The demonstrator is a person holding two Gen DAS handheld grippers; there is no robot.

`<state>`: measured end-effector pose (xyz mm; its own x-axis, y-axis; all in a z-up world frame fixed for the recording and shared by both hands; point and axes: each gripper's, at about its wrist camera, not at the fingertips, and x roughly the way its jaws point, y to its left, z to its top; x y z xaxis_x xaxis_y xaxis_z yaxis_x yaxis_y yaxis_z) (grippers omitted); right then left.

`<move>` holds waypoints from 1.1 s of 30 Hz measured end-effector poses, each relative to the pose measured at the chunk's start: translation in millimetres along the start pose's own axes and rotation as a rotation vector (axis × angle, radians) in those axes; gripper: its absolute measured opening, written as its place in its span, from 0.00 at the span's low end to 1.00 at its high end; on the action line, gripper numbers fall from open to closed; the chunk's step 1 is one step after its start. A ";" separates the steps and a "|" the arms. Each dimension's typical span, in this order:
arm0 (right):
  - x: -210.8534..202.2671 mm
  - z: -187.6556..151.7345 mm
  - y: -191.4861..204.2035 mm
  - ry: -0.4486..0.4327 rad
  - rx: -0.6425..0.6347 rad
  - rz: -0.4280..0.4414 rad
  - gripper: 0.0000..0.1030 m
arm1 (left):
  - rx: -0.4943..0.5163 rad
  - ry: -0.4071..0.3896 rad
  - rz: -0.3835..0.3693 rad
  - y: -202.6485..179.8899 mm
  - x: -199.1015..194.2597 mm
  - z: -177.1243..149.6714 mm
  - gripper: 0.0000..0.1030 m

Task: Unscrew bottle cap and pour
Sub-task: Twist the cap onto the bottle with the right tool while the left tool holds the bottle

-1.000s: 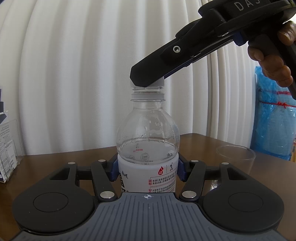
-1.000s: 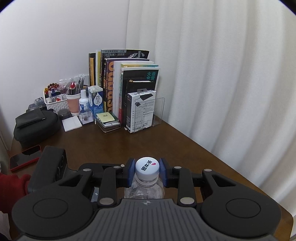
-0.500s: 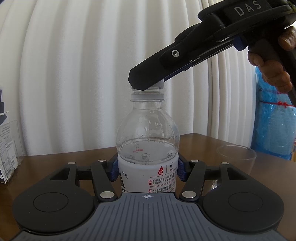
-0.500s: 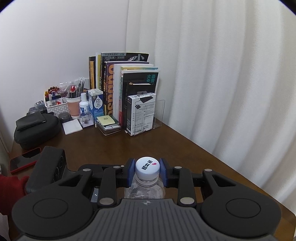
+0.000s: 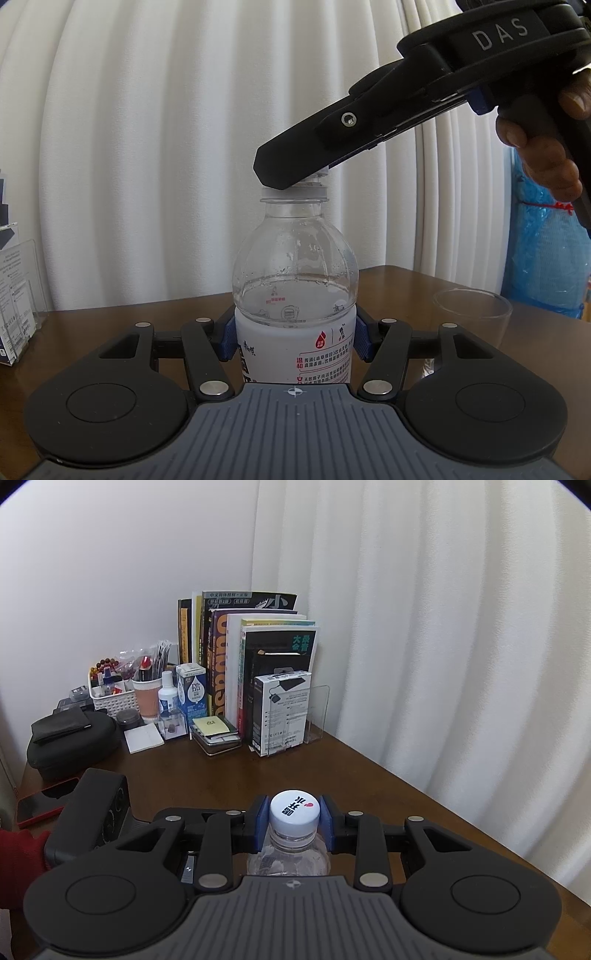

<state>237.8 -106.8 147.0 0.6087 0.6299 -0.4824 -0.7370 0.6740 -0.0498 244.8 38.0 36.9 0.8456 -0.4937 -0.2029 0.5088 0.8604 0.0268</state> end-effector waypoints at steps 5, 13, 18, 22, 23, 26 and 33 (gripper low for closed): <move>-0.6 -0.5 -0.6 -0.002 0.003 -0.001 0.32 | 0.001 0.001 0.001 -0.1 1.8 0.1 0.56; -1.9 -2.8 1.8 -0.006 -0.010 -0.013 0.32 | 0.003 0.001 -0.002 1.3 2.4 -0.1 0.57; -5.1 -5.6 3.0 -0.011 -0.008 -0.017 0.36 | 0.006 0.001 -0.003 2.8 1.9 -0.5 0.57; -7.8 -7.8 5.0 -0.014 -0.014 -0.020 0.38 | 0.007 0.000 -0.010 7.0 2.0 -1.5 0.57; -7.9 -7.9 5.4 -0.014 -0.016 -0.021 0.39 | 0.007 0.000 -0.010 6.9 1.8 -1.6 0.57; -9.2 -8.4 6.7 -0.013 -0.022 -0.026 0.39 | 0.008 0.000 -0.009 7.1 1.6 -1.6 0.57; -16.0 -12.2 10.7 -0.018 -0.025 -0.029 0.39 | 0.010 0.001 -0.008 5.8 1.2 -1.7 0.57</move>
<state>216.5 -114.4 143.6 0.6345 0.6174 -0.4650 -0.7263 0.6820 -0.0855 248.5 42.7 35.1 0.8414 -0.5005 -0.2039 0.5171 0.8552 0.0348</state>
